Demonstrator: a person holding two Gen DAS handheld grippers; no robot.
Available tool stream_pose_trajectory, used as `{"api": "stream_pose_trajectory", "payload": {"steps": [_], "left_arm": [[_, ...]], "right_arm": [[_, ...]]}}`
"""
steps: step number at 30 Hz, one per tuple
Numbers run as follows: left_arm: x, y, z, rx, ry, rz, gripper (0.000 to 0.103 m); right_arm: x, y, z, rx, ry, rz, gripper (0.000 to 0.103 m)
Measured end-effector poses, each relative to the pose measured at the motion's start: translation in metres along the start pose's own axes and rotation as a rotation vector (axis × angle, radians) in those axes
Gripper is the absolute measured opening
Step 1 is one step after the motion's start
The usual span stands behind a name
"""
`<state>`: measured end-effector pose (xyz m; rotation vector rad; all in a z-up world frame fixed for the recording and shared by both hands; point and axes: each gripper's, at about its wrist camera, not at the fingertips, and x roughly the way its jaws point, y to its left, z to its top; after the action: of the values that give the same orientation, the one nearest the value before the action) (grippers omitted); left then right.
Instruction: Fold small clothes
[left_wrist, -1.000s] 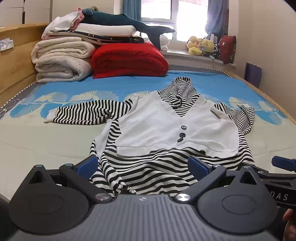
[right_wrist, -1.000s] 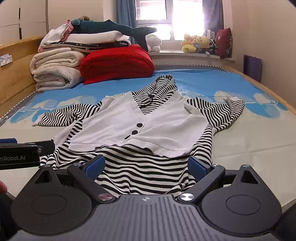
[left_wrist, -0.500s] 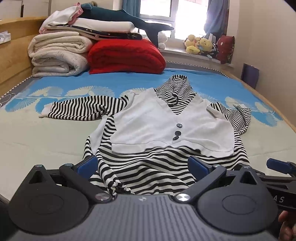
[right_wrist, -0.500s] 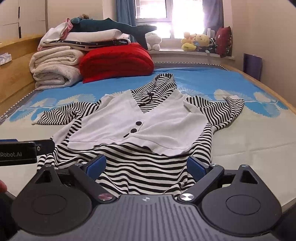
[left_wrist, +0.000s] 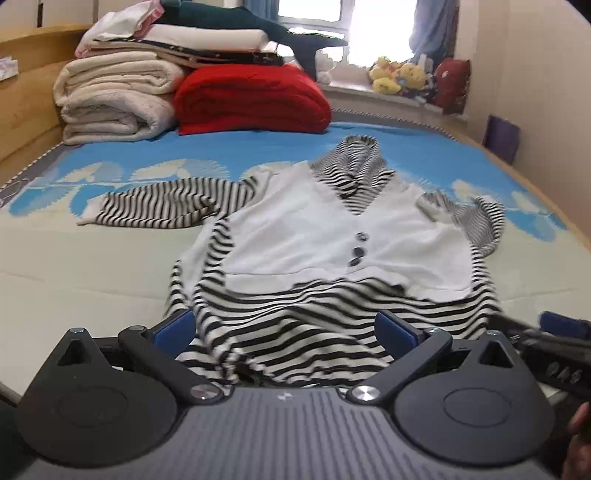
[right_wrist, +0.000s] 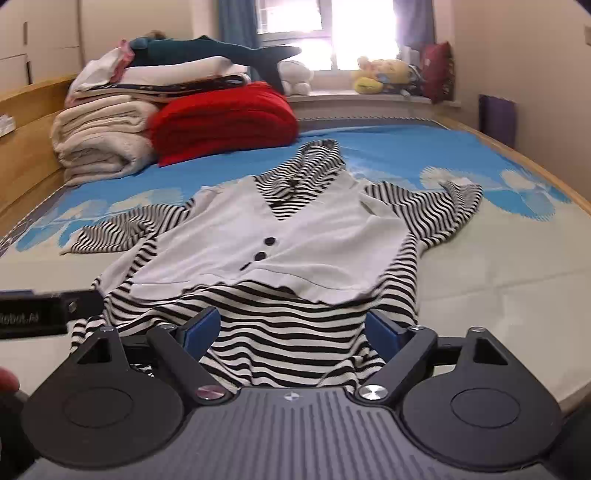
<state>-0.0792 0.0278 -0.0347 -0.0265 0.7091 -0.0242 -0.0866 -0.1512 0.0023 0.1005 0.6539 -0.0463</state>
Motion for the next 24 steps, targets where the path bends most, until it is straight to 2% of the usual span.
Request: {"api": "stream_pose_trajectory", "payload": {"steps": [3,7,10,14,15,16,17,19,20,21,23,24], "left_arm": [[0.011,0.014,0.001,-0.012,0.019,0.016,0.103],[0.048,0.037,0.008,0.016,0.091,0.114,0.099],[0.085,0.063,0.012,-0.030,0.169,0.191,0.096],[0.127,0.091,0.010,-0.155,0.287,0.174,0.086],[0.136,0.096,0.007,-0.191,0.320,0.152,0.080],[0.143,0.100,0.003,-0.220,0.351,0.131,0.069],[0.148,0.102,-0.002,-0.241,0.380,0.119,0.062],[0.152,0.106,-0.009,-0.269,0.402,0.103,0.040],[0.149,0.104,-0.010,-0.270,0.391,0.089,0.029],[0.147,0.103,-0.008,-0.269,0.388,0.056,0.012],[0.140,0.096,-0.007,-0.248,0.370,0.029,0.011],[0.135,0.091,-0.005,-0.228,0.360,0.012,0.010]], "right_arm": [[0.007,-0.008,-0.001,0.034,0.029,-0.040,0.074],[0.034,-0.022,-0.004,0.074,0.139,-0.086,0.070],[0.062,-0.038,-0.010,0.163,0.244,-0.109,0.070],[0.089,-0.057,-0.024,0.253,0.336,-0.143,0.070],[0.094,-0.061,-0.027,0.269,0.352,-0.148,0.070],[0.098,-0.063,-0.028,0.283,0.363,-0.154,0.070],[0.101,-0.067,-0.030,0.295,0.380,-0.157,0.069],[0.104,-0.076,-0.034,0.331,0.410,-0.130,0.053],[0.103,-0.079,-0.032,0.352,0.417,-0.103,0.040],[0.102,-0.082,-0.029,0.369,0.417,-0.078,0.029],[0.095,-0.089,-0.018,0.365,0.404,-0.059,0.016],[0.090,-0.094,-0.010,0.375,0.399,-0.056,0.012]]}}
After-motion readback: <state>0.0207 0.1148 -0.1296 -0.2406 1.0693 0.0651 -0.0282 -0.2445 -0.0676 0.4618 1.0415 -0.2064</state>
